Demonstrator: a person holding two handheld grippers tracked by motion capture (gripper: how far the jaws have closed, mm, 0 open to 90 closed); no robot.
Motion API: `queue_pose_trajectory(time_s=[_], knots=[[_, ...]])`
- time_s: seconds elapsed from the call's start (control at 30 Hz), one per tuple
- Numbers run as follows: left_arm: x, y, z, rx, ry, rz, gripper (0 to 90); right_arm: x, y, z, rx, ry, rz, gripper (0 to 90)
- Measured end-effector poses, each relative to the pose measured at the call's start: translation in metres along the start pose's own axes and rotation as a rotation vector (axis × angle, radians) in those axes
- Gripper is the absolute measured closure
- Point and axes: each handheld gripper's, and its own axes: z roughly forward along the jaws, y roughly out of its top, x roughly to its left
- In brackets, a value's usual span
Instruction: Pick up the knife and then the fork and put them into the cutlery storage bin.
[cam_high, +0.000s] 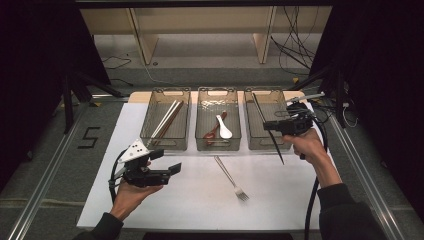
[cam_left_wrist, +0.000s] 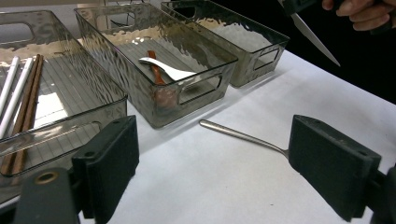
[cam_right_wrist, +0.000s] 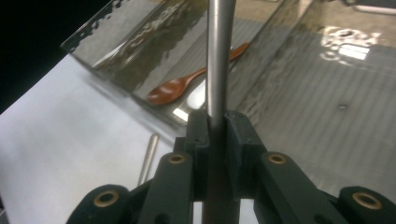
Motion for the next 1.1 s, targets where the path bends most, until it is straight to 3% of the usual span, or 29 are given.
queue_pose_trajectory(time_s=[0.2,0.77,1.1], knots=[[0.000,0.000,0.000,-0.004,0.001,-0.006,16.0,-0.014,0.014,0.000,-0.006,-0.032,0.035,81.1],[-0.001,0.000,0.000,-0.003,-0.003,-0.002,15.9,-0.035,0.049,0.012,-0.017,-0.113,0.113,81.0],[-0.001,0.000,0.000,-0.004,-0.007,-0.002,16.0,-0.048,0.063,0.019,0.008,-0.168,0.147,81.0]])
